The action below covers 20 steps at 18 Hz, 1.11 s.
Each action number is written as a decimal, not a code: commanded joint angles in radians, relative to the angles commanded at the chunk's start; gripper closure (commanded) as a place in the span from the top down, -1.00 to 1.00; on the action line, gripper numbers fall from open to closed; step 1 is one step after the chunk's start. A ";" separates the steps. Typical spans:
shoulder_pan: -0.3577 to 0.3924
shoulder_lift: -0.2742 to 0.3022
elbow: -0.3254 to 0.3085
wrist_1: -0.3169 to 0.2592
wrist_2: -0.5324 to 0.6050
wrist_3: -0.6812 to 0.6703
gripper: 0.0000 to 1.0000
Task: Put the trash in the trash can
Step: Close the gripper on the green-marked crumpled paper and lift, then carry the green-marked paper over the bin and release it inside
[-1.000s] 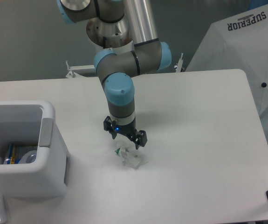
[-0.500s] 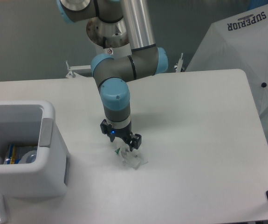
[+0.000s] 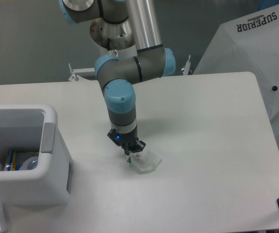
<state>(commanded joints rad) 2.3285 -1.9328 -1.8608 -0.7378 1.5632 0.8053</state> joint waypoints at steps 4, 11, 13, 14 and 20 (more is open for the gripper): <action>0.051 0.098 0.017 -0.006 -0.155 -0.046 -1.00; 0.121 0.209 0.274 -0.003 -0.416 -0.597 -1.00; 0.111 0.248 0.313 0.000 -0.489 -0.782 -1.00; 0.107 0.273 0.308 0.000 -0.521 -0.823 -1.00; -0.023 0.370 0.289 -0.003 -0.656 -0.926 -1.00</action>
<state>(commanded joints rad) 2.3058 -1.5632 -1.5722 -0.7409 0.9068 -0.1210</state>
